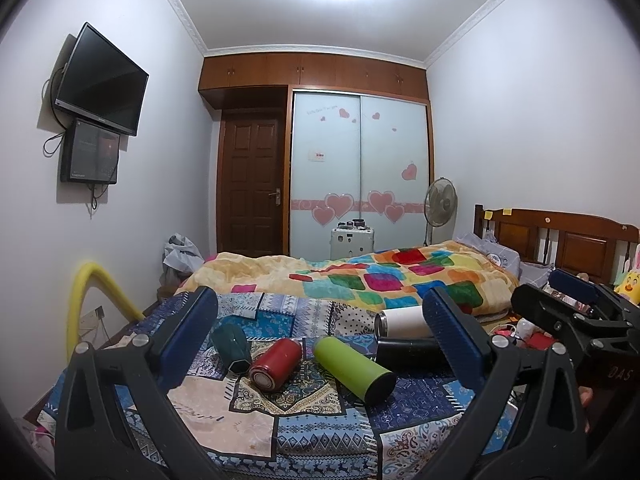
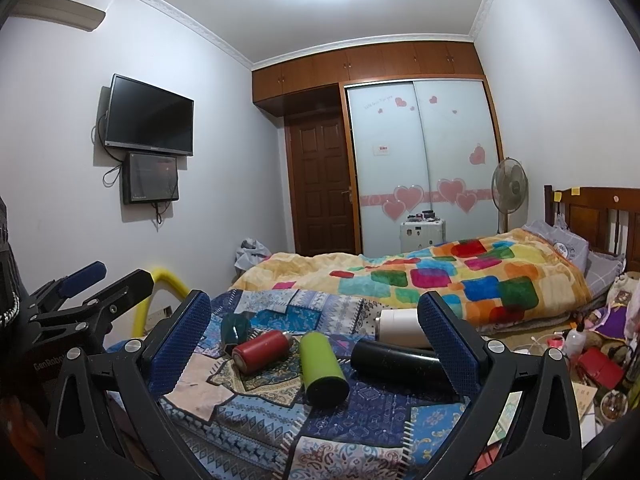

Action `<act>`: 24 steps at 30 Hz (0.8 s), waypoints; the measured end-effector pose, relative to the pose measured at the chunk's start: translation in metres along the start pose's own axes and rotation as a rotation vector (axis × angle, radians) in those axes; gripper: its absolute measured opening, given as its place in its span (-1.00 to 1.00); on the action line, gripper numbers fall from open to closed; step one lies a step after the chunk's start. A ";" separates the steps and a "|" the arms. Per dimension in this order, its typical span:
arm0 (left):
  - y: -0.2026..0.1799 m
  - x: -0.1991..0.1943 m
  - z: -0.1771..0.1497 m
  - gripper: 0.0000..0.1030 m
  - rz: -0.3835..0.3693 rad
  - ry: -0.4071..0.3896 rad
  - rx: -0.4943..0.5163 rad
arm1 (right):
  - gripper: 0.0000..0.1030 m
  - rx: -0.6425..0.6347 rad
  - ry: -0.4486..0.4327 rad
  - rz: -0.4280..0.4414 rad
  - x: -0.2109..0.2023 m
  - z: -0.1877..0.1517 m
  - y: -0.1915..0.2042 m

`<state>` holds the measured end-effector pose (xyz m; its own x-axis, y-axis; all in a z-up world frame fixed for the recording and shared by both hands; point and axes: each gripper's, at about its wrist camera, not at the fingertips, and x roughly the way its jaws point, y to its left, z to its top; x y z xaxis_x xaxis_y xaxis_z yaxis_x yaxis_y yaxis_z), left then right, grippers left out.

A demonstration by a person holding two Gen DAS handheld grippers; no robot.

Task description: Flip cup upright

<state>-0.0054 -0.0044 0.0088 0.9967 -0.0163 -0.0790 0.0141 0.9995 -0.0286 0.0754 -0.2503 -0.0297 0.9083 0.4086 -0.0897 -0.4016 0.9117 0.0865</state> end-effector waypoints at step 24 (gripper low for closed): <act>-0.004 0.001 -0.005 1.00 -0.010 0.008 0.014 | 1.00 -0.003 -0.001 0.004 0.000 -0.002 0.002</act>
<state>-0.0051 -0.0088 0.0041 0.9959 -0.0267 -0.0862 0.0255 0.9996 -0.0151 0.0743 -0.2483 -0.0317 0.9069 0.4120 -0.0884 -0.4054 0.9103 0.0841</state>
